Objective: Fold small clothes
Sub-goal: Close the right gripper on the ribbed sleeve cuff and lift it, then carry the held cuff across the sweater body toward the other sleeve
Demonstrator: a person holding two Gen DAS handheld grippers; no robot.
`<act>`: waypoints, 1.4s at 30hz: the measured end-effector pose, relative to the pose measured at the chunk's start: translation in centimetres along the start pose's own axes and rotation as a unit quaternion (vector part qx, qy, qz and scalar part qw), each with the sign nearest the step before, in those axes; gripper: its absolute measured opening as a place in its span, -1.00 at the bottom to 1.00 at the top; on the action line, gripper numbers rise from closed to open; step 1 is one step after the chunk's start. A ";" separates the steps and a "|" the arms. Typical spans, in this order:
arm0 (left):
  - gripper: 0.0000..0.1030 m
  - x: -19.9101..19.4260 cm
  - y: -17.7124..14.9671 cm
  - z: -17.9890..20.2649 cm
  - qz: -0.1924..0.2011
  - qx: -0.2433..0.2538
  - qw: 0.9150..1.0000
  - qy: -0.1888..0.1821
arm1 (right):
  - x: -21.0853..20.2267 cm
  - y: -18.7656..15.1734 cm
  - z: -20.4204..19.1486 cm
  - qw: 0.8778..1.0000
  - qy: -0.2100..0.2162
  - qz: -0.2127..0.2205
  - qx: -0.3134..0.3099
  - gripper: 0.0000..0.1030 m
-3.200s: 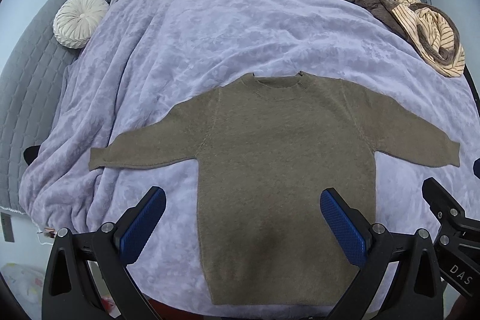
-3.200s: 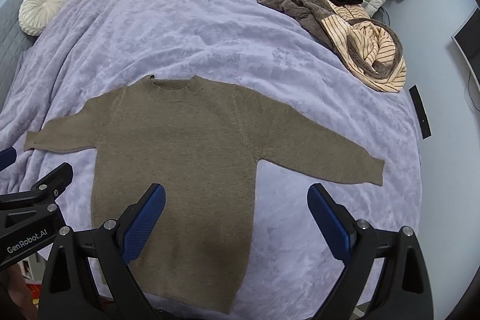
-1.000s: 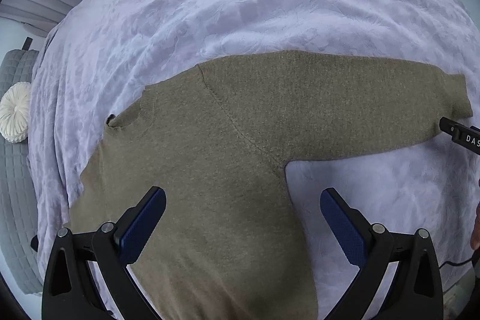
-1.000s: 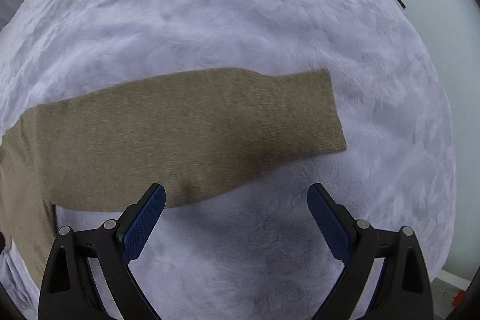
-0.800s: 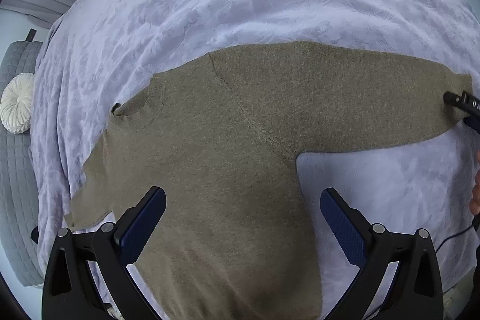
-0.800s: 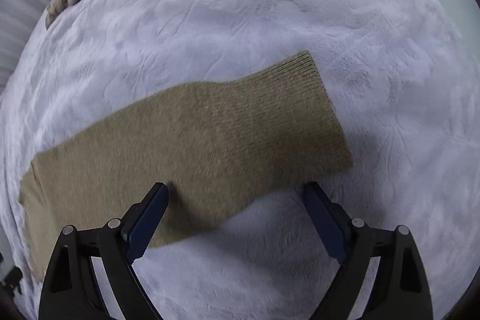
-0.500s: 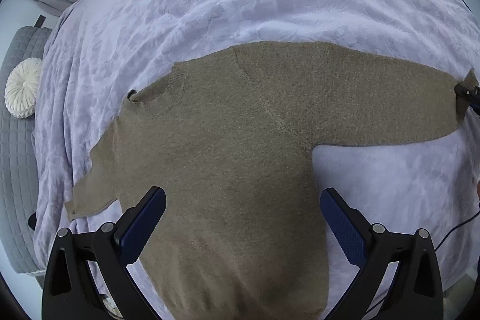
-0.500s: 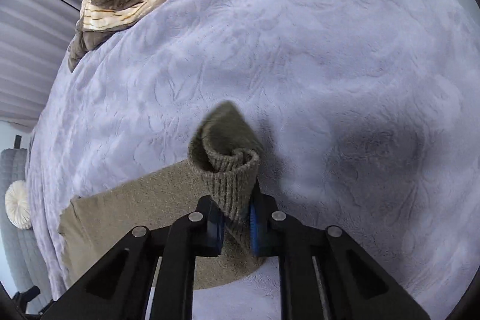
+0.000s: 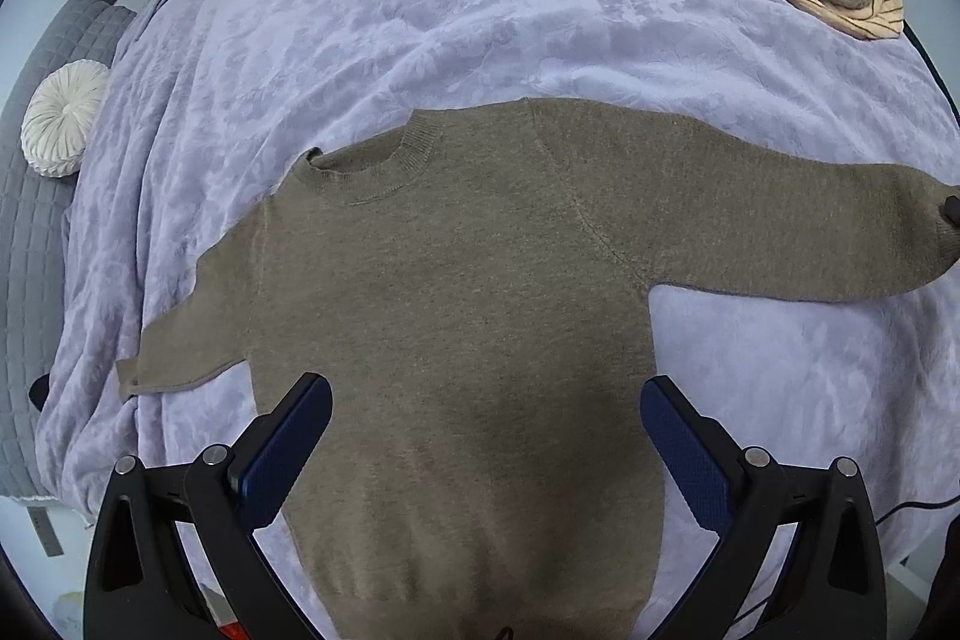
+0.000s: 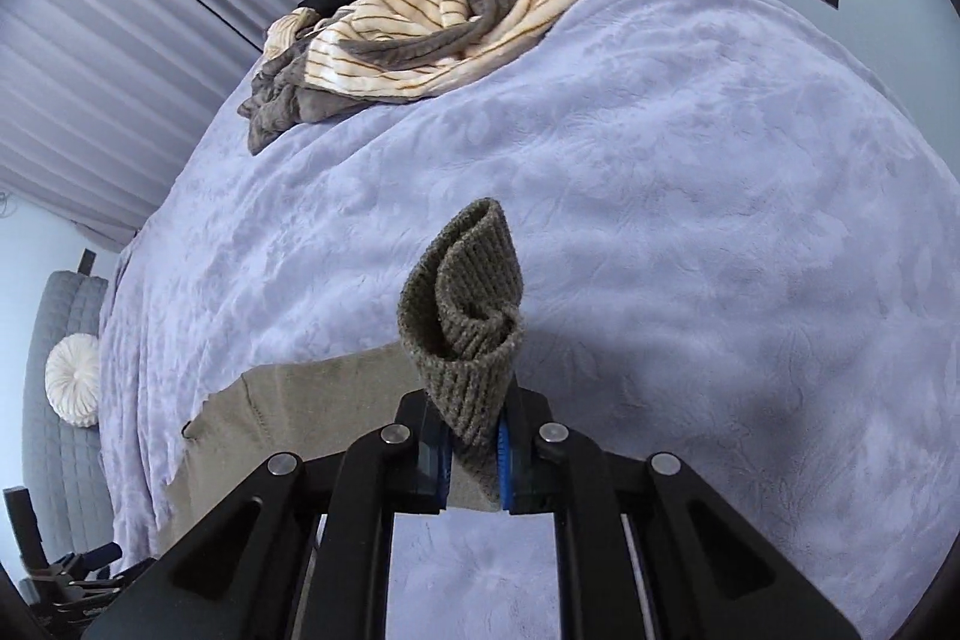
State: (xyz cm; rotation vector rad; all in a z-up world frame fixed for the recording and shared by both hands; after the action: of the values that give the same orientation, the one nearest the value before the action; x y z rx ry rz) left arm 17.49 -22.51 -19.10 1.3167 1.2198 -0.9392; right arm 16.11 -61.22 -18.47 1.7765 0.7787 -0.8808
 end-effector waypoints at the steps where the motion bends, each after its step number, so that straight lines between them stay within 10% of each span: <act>1: 1.00 -0.2 -0.1 -0.5 0.002 -0.004 1.000 -0.003 | -0.3 0.1 -1.2 1.000 -0.001 0.001 -0.011 -0.77; 42: 1.00 -3.2 -7.1 -28.0 0.037 -0.169 0.981 -0.090 | -7.0 -2.1 -28.3 0.986 -0.065 0.021 -0.150 -0.77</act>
State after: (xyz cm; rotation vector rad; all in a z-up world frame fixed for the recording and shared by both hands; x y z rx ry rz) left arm 6.95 4.02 -13.67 0.9791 1.1256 -0.7420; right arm 16.82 -34.81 -6.05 1.4503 0.7441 -0.7973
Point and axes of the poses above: each gripper's, at about its wrist camera, not at the fingertips, and x roughly the way its jaws point, z to its right, y to its top, the point moved 6 cm from there along x, roughly the way its jaws point, and after that the axes turned 12 degrees about -x, right-handed, at the moved point
